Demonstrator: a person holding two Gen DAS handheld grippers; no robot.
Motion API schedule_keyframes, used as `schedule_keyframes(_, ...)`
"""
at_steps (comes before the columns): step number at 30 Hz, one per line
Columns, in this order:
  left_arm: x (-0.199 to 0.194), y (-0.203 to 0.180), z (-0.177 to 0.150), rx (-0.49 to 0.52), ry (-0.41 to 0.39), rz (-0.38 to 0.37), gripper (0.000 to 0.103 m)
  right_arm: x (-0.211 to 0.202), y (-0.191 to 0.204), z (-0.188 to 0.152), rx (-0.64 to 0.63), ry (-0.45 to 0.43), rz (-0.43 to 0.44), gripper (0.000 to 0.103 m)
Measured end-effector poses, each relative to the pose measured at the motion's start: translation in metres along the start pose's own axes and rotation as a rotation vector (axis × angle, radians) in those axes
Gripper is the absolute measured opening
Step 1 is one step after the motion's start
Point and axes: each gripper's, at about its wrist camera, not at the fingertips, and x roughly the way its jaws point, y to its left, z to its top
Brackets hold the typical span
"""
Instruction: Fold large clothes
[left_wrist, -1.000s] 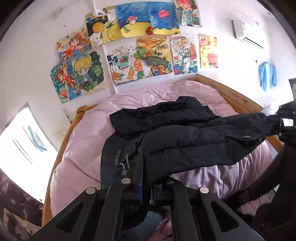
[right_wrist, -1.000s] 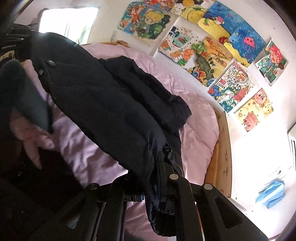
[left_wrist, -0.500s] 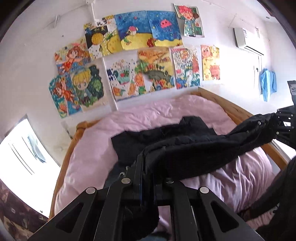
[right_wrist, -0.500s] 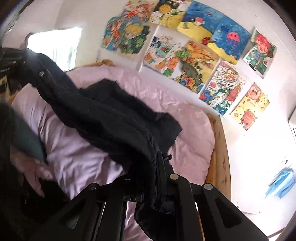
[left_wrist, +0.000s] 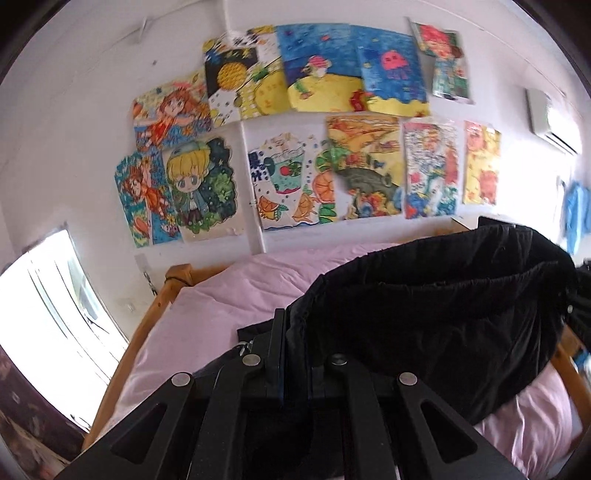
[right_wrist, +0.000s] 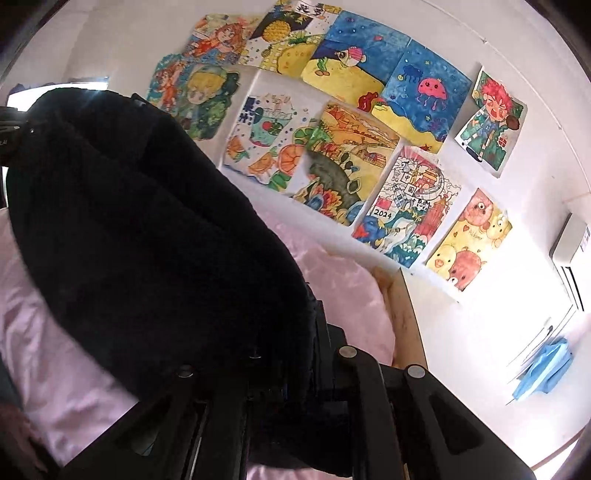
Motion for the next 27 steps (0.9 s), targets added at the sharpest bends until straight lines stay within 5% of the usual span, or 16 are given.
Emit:
schedule_keyframes(13, 0.142, -0.002, 0.01, 0.003, 0.176, 0.043, 0.008, 0.139, 0.007, 0.019, -0.003, 0.031, 0.033, 0.009)
schedule_keyframes(27, 0.186, -0.008, -0.008, 0.016, 0.237, 0.046, 0.008, 0.198, 0.024, -0.007, 0.054, 0.065, 0.079, 0.01)
